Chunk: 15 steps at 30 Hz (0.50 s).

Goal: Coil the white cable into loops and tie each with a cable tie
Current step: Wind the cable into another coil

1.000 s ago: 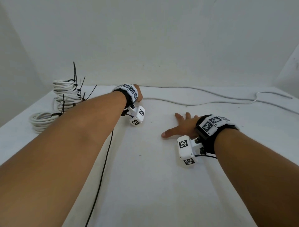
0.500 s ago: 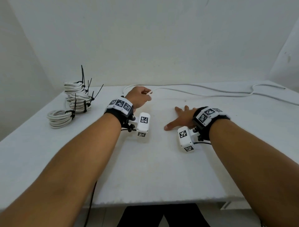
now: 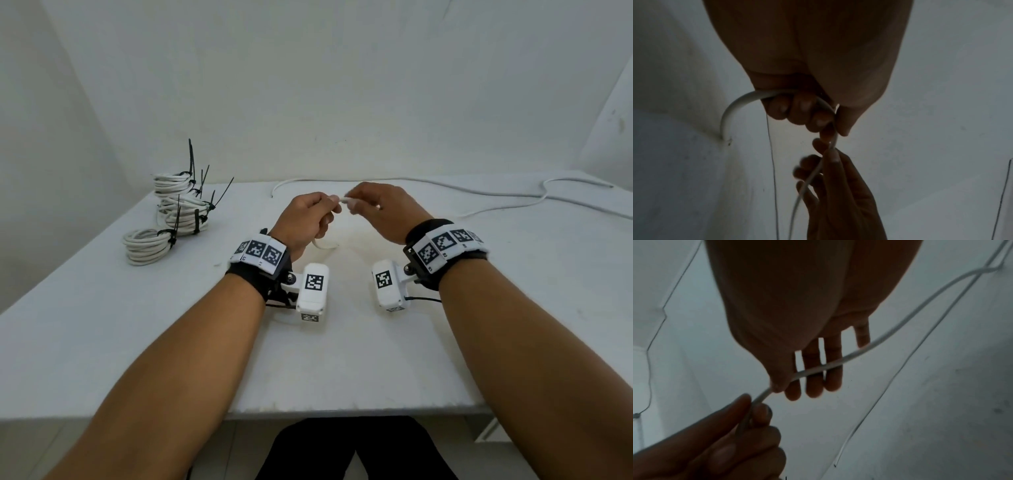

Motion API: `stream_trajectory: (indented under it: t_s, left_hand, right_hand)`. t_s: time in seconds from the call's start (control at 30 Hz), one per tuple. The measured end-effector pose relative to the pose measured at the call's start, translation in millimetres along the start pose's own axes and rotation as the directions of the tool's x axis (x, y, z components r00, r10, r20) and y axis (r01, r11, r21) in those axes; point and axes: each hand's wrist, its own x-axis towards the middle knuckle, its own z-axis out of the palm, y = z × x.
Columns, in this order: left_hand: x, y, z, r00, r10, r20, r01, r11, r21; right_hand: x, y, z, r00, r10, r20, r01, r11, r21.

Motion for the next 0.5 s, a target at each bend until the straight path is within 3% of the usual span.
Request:
stream_trajectory:
  t_s: [0.13,0.3,0.4,0.5]
  left_hand:
    - [-4.1,-3.6,-2.1,0.996,-0.05,0.073,0.056,0.995,-0.087]
    - [-14.3,1.6,-2.4,0.972,-0.089,0.217,0.142,0.959,-0.245]
    - [-21.2,11.6,-0.3,0.951,-0.083,0.297,0.201,0.898,-0.391]
    - [-28.0,19.1,2.7,0.945,-0.022,0.327,0.188,0.855,-0.484]
  right_hand:
    - [5.1,7.0,-5.8,0.986,0.014,-0.168,0.003,0.995,0.099]
    - [12.2,19.1,-7.0,0.934,0.139,-0.329,-0.078,0.978,0.192]
    - [12.2,21.8,-0.7,0.939,0.165,-0.303,-0.116,0.978,0.172]
    - [10.9,21.2,4.0,0.969,0.159,-0.188,-0.142,0.985,0.102]
